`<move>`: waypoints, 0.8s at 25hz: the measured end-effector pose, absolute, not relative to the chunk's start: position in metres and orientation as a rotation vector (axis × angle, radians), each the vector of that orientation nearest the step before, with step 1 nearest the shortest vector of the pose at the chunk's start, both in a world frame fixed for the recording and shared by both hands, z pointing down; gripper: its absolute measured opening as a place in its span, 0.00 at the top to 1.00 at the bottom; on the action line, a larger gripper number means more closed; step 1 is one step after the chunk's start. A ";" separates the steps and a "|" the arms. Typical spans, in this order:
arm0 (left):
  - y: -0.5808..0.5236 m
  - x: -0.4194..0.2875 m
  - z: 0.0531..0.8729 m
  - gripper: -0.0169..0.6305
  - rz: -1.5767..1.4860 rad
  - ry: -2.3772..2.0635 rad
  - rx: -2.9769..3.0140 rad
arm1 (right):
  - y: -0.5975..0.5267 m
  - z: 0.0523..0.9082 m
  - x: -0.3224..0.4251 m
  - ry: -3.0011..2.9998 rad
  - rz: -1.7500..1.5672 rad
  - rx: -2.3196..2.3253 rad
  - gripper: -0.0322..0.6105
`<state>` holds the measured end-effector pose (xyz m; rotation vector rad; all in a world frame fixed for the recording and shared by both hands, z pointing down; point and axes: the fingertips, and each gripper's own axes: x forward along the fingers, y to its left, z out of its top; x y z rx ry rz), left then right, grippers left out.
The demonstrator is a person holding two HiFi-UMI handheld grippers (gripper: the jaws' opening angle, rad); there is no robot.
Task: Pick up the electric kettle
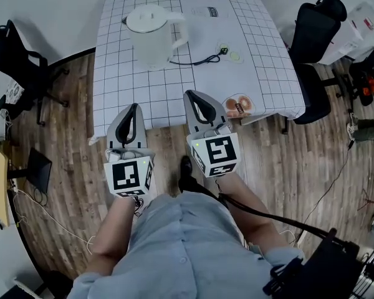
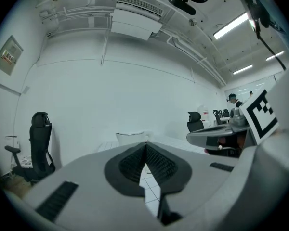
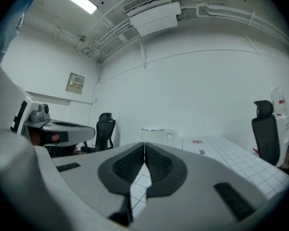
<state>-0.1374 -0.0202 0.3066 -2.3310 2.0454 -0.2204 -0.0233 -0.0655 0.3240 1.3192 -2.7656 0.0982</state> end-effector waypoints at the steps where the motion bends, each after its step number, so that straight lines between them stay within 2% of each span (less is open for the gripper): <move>1: -0.027 -0.137 0.306 0.97 -0.220 2.055 -2.315 | -0.073 0.324 -0.023 -2.774 0.097 1.304 0.95; 10: -0.099 -0.145 0.283 0.97 -0.182 2.111 -2.227 | -0.161 0.299 -0.030 -2.829 0.047 1.268 0.95; 20: -0.129 -0.162 0.295 0.97 -0.150 2.113 -2.233 | -0.191 0.316 -0.038 -2.780 0.038 1.296 0.95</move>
